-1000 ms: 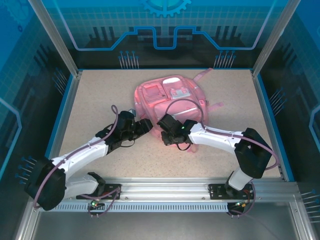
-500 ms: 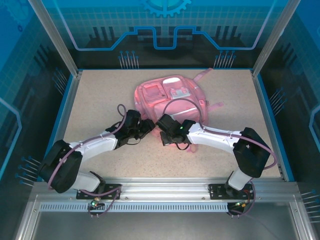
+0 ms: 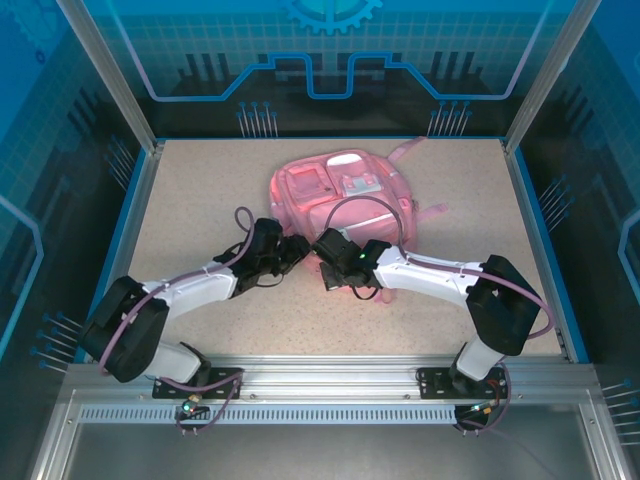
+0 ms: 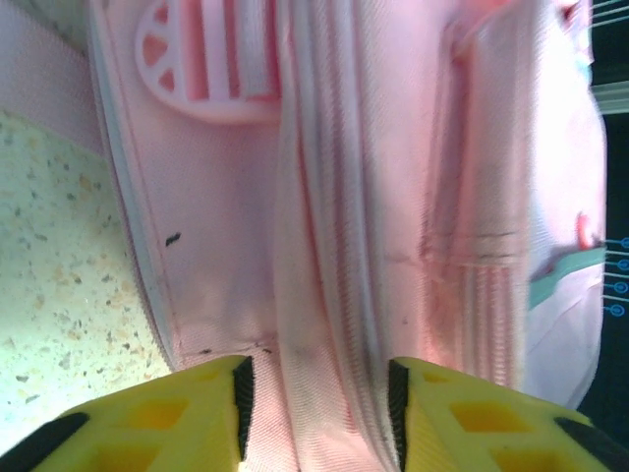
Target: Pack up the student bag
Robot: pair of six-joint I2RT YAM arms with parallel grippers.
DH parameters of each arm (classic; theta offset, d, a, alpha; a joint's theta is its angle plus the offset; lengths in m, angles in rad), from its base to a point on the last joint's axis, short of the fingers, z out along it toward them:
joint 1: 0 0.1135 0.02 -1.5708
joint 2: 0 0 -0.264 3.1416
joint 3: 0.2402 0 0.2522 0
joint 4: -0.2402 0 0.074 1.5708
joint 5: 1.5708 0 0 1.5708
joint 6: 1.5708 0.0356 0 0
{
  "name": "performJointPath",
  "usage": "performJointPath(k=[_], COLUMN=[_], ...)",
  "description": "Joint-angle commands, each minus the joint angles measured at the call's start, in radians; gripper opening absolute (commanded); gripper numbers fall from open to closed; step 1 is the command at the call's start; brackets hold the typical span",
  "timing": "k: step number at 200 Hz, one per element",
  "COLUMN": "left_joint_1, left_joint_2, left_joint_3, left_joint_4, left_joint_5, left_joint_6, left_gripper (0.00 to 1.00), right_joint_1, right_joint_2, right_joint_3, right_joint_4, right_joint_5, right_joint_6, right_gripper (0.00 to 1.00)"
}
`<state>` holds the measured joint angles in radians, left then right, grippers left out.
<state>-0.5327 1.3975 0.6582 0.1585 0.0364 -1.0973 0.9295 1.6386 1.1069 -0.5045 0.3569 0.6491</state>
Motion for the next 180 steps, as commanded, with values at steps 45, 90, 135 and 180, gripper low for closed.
performJointPath(k=[45,90,135,180], left_joint_1=[0.006,0.006,0.007,0.036], left_joint_2=[0.006,0.056,0.126,0.105], left_joint_3=[0.045,0.049,0.090,0.081], left_joint_4=[-0.016,0.020,0.057,-0.049], left_joint_5=[0.033,0.028,0.054,-0.035], left_joint_6=[-0.024,-0.042,-0.033,0.017], left_gripper=[0.41,0.34,0.18,0.00], right_joint_1=[0.010,0.010,0.010,-0.020], right_joint_2=[0.004,-0.009,-0.014,-0.080], right_joint_3=[0.031,0.026,0.024,-0.035], right_joint_4=[0.013,0.006,-0.008,-0.103], right_joint_5=[0.020,0.020,0.032,0.156], right_joint_6=[0.003,0.006,0.007,-0.015], right_gripper=[0.00,0.00,0.00,0.00])
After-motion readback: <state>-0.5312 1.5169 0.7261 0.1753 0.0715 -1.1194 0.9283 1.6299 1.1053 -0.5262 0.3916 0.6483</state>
